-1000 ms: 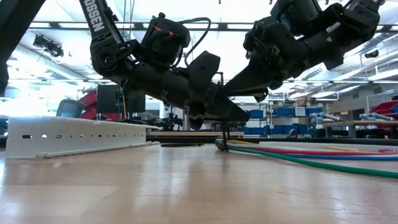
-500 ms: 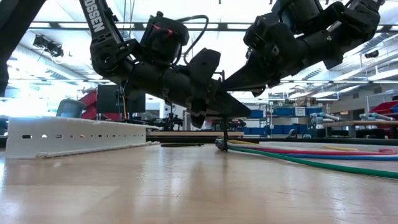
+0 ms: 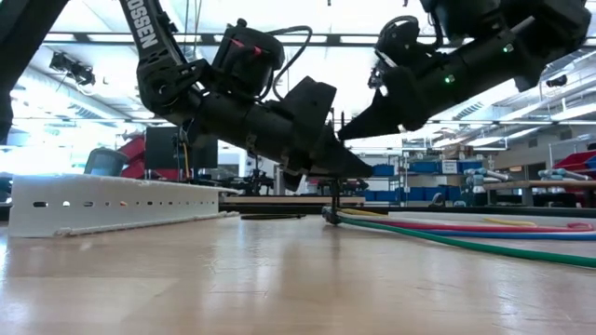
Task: Ziptie cables
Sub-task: Wrap the cable wires with the black zip tie
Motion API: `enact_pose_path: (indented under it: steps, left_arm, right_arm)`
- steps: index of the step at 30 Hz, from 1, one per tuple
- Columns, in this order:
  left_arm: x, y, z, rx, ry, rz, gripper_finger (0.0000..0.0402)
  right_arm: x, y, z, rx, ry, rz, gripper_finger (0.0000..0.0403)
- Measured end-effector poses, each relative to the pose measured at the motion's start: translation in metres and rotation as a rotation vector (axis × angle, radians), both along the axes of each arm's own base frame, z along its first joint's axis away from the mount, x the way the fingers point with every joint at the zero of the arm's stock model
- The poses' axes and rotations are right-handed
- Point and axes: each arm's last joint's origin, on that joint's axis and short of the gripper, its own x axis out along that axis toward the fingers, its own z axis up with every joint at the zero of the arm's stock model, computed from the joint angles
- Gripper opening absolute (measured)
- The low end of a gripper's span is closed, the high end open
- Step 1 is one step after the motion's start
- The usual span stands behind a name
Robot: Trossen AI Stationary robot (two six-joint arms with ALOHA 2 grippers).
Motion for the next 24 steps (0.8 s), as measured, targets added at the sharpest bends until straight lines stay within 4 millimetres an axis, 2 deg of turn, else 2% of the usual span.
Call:
enact_pose_path:
  steps: [8, 14, 17, 24]
  left_arm:
    - [-0.002, 0.0, -0.011, -0.012, 0.084, 0.032, 0.0008]
    - [-0.002, 0.0, -0.035, -0.059, 0.121, 0.052, 0.0008]
    - [0.0, 0.0, -0.043, -0.068, 0.096, 0.07, 0.0008]
    - [0.002, -0.001, -0.039, -0.057, 0.02, 0.046, 0.0008]
  right_arm:
    - [-0.003, 0.001, 0.001, -0.098, 0.002, -0.156, 0.0]
    - [-0.004, -0.001, 0.005, -0.119, -0.02, -0.232, 0.0]
    - [-0.006, -0.002, 0.011, -0.133, -0.034, -0.247, 0.0]
    - [-0.017, -0.004, 0.037, -0.183, -0.086, -0.298, 0.0]
